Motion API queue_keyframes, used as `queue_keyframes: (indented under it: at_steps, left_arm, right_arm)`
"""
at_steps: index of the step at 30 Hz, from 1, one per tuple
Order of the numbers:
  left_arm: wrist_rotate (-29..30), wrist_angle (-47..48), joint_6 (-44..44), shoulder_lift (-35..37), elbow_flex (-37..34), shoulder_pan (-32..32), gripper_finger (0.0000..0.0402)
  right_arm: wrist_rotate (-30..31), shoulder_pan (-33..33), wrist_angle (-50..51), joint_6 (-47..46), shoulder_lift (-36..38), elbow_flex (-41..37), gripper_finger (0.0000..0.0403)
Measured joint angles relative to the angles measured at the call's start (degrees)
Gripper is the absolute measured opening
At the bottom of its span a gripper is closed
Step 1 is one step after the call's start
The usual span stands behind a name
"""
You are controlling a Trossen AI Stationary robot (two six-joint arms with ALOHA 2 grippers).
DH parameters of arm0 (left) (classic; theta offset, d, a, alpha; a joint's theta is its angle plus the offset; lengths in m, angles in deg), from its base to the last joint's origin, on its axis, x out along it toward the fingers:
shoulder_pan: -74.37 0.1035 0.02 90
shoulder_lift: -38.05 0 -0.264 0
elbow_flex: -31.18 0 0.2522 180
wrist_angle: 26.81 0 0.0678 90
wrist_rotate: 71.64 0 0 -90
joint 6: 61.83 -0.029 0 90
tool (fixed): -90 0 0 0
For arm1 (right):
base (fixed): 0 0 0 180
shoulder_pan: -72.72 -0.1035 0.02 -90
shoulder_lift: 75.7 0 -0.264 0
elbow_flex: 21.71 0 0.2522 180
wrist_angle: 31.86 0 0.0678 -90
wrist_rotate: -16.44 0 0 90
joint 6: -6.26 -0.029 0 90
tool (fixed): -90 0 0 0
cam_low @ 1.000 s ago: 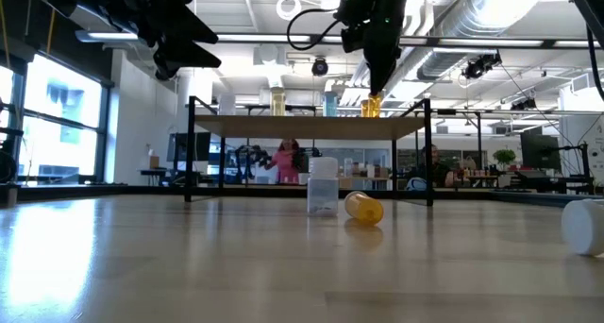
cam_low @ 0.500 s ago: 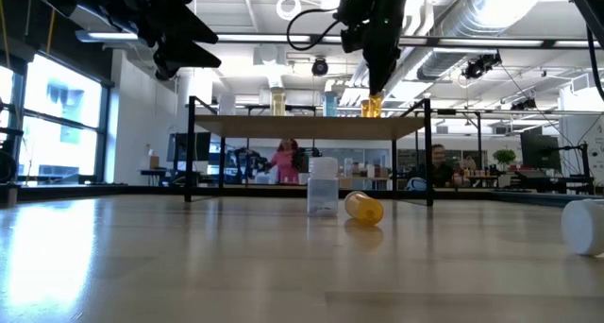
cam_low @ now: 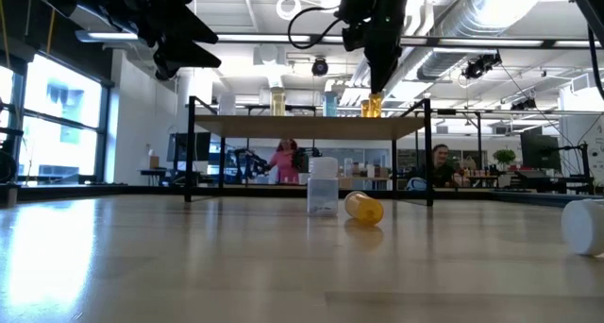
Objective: Pick and place medicine bottles onto shelf by color
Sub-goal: Put the transparent pill bottle on the shelf aligned with the other transparent pill bottles
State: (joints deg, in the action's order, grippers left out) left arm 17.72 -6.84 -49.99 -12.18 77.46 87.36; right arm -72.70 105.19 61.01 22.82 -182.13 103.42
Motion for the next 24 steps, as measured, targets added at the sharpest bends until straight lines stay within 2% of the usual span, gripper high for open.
queue_keyframes:
  at_steps: [21,24]
  left_arm:
    - [0.02,-0.04,0.0,0.0,0.02,0.0,0.0243]
    - [0.02,-0.04,0.0,0.0,0.02,0.01,0.0243]
  right_arm:
    - [-1.04,0.0,0.68,-1.49,10.05,-0.05,0.0161]
    - [-2.41,0.0,0.59,-1.52,12.31,-2.02,0.0161]
